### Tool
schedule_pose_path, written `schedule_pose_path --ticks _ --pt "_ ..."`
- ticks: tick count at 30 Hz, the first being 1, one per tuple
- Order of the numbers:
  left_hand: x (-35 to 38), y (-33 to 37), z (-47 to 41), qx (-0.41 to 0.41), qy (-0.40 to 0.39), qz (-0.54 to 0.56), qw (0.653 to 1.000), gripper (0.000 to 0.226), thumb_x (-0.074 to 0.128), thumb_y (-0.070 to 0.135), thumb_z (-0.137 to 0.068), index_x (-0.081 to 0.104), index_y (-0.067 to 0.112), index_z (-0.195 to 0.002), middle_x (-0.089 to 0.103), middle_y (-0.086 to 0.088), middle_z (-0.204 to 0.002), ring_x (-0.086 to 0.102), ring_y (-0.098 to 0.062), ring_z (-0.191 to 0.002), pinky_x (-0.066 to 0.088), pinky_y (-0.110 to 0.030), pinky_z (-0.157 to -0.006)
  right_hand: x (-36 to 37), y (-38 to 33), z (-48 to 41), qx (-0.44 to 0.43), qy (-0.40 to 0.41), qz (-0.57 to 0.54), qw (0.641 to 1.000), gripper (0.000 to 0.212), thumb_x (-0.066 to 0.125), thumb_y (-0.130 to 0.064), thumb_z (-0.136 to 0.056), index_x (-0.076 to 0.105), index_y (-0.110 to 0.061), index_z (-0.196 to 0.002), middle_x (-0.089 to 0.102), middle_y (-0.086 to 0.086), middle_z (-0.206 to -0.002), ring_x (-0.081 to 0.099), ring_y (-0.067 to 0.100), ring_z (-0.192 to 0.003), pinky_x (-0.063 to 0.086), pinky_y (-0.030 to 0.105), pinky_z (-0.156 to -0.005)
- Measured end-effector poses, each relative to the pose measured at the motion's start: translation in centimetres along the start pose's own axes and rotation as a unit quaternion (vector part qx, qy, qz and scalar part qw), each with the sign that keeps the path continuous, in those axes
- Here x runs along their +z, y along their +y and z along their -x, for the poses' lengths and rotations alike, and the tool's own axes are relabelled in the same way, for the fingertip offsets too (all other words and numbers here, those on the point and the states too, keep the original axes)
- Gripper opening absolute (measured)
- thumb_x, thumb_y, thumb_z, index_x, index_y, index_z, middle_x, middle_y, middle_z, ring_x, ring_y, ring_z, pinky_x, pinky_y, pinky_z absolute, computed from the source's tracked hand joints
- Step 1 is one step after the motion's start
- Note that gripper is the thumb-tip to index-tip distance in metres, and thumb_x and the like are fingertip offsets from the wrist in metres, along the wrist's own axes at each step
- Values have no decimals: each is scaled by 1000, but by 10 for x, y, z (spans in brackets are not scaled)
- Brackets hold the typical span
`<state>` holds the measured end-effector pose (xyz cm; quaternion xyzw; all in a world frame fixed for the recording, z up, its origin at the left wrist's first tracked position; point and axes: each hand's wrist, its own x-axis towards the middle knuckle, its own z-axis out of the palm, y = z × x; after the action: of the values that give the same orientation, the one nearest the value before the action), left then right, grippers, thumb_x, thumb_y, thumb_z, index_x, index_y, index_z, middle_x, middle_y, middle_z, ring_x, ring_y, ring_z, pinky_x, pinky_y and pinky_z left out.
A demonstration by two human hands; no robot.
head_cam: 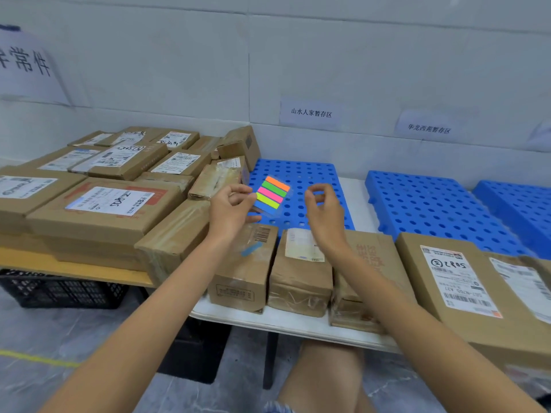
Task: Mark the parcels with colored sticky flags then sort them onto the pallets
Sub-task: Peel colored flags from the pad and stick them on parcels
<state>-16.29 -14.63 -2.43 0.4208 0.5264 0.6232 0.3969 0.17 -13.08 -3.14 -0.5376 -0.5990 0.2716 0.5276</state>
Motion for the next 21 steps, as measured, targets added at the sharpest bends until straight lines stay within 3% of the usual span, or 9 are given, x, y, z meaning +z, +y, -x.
schedule_pose_path --ticks 3,7,11,13,17,21 --pt "12 2 2 6 -63 -56 996 4 62 11 -89 59 11 -92 68 -2 -77 63 -3 -55 54 -21 -50 -22 -2 -17 -19 -28 25 999 34 56 -32 -93 48 -22 -125 55 -4 -95 55 11 -73 48 23 -64" --pt "32 4 5 -6 -86 -74 994 3 65 20 -88 63 19 -86 67 -2 -74 60 -8 -58 50 -20 -51 -38 3 -16 -17 -79 7 997 19 58 -11 -90 61 -15 -108 58 2 -76 58 14 -64 51 28 -58" --pt "46 0 10 -85 -141 3 986 19 63 20 -89 64 12 -107 68 -6 -93 64 -14 -80 54 -23 -68 -47 11 -10 8 -17 -33 999 15 56 -5 -90 64 -14 -100 56 1 -71 62 16 -61 56 33 -62" --pt "49 -4 13 -89 -179 11 980 20 60 11 -91 64 9 -110 68 -9 -95 65 -16 -83 56 -22 -71 -51 16 -9 -37 -5 39 999 18 56 -8 -90 63 -18 -104 58 2 -86 62 17 -77 53 30 -69" --pt "54 -3 15 -85 -182 0 980 21 62 6 -89 66 11 -109 65 -7 -81 61 -12 -66 52 -16 -63 -57 22 -6 -197 -55 246 948 35 61 -19 -89 60 -20 -123 47 10 -129 43 23 -120 38 36 -98" --pt "60 -1 15 -88 -189 -8 978 23 65 9 -87 68 15 -109 65 -6 -82 63 -12 -68 54 -17 -66 -58 25 -9 -298 -28 375 877 31 51 -32 -86 69 -22 -109 57 11 -124 47 34 -120 37 54 -99"
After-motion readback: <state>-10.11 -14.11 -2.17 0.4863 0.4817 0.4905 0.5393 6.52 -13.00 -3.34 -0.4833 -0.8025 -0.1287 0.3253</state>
